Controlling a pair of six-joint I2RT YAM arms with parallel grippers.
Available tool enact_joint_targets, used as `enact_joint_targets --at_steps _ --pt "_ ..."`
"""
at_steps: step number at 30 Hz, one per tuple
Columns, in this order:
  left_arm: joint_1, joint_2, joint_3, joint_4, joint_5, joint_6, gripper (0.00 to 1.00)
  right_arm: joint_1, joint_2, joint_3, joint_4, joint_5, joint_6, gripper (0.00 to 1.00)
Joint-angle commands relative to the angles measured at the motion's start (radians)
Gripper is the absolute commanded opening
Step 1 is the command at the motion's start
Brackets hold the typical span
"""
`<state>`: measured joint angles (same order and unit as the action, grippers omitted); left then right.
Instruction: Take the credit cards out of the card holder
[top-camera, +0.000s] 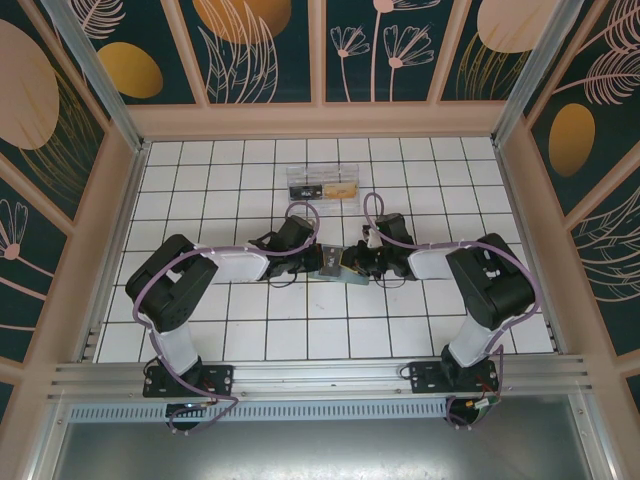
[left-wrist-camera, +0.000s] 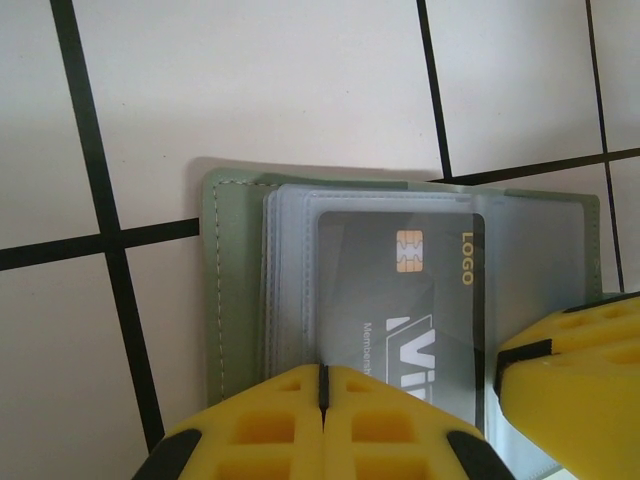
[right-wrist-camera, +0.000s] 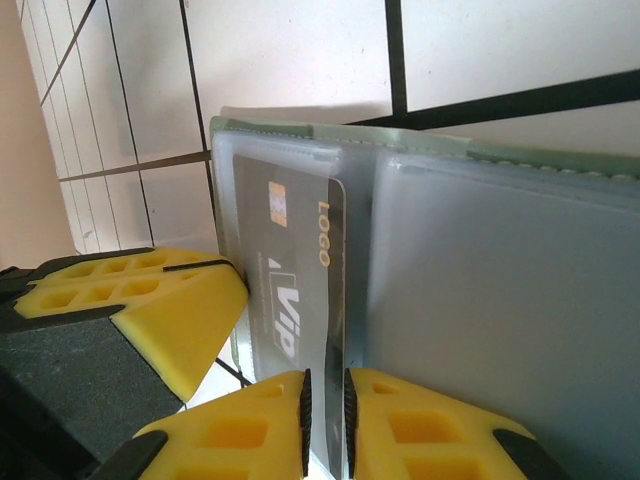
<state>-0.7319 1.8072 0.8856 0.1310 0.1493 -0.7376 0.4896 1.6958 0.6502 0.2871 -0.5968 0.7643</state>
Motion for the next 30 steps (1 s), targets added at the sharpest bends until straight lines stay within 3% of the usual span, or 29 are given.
enact_joint_targets --at_steps 1,15,20,30 --pt "0.005 0.02 -0.023 0.009 0.018 -0.011 0.0 -0.008 0.023 0.022 -0.005 -0.014 -0.02 0.2" --pt "0.005 0.024 -0.029 0.022 0.033 -0.015 0.0 -0.008 0.04 0.032 0.024 -0.044 -0.007 0.16" --pt "0.005 0.022 -0.033 0.02 0.032 -0.015 0.0 -0.009 0.037 0.028 0.034 -0.049 -0.005 0.0" --pt "0.011 0.025 -0.027 -0.007 0.004 -0.01 0.0 -0.054 -0.013 -0.043 0.078 -0.06 0.014 0.0"
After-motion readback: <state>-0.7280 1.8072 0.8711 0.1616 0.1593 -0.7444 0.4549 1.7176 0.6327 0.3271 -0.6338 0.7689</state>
